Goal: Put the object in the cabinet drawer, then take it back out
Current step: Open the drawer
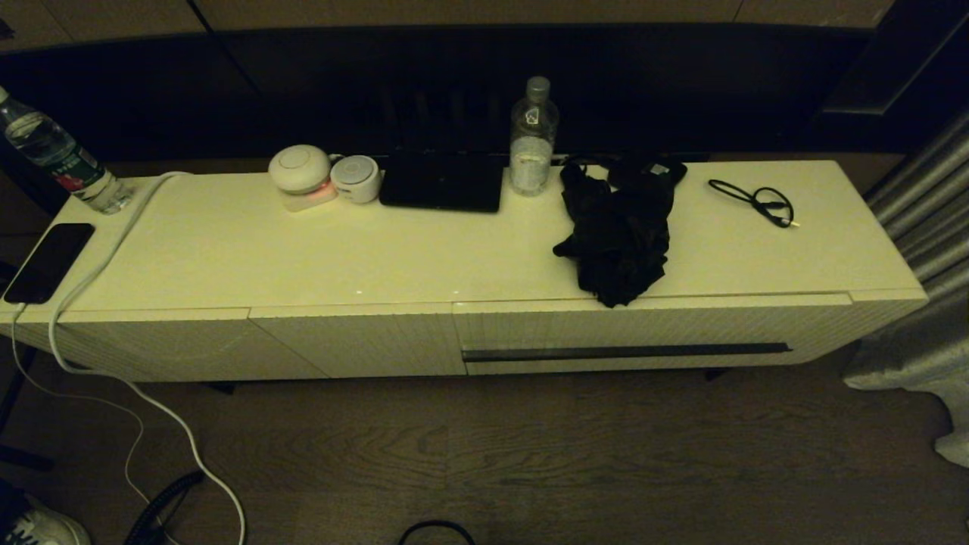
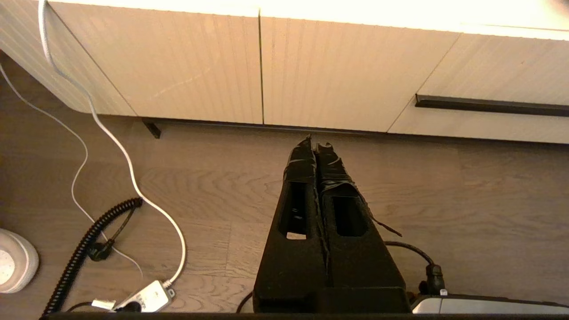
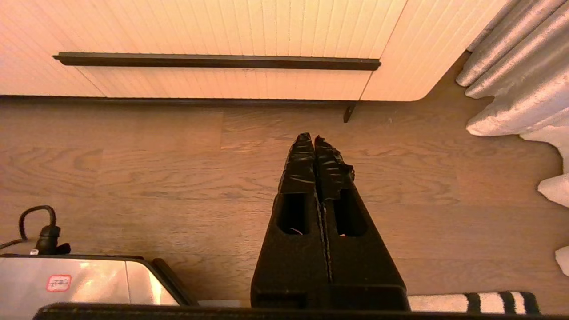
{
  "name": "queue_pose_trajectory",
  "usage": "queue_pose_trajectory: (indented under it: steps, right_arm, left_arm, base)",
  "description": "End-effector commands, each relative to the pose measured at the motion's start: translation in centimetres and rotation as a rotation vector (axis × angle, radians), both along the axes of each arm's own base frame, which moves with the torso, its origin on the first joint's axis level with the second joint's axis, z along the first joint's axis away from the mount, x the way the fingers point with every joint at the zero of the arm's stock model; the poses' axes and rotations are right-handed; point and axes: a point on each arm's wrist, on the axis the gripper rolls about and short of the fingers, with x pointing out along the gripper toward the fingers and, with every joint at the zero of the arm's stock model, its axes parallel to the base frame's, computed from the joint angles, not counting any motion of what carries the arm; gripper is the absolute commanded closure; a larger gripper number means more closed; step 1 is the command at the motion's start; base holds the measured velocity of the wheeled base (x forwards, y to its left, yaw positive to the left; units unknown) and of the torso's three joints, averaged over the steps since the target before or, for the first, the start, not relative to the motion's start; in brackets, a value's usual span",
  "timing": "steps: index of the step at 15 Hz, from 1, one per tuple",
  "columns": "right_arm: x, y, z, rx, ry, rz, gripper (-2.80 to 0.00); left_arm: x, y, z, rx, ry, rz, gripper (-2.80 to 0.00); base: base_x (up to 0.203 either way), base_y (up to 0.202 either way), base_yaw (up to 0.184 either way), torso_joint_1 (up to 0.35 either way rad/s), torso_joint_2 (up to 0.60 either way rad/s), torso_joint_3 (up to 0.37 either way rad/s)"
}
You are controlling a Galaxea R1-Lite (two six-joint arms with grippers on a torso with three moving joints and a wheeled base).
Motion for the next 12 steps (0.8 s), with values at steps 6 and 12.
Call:
queue_pose_trajectory:
  steps: [6,12]
  right_arm:
    - [-2.2,0.0,6.0,-0.008,-0.003,0.01,0.0]
    - [4.5,0.2,15.4,-0.033,0.255,0.114,0.0]
  left_arm:
    - [0.0,0.0,0.0,0.0,-0.002,0.001,0.0]
    - [0.0,0.0,0.0,0.0,-0.002,0.001,0.0]
  base:
    - [0.0,0.0,0.0,0.0,0.0,0.0]
    - [0.0,0.0,0.0,0.0,0.0,0.0]
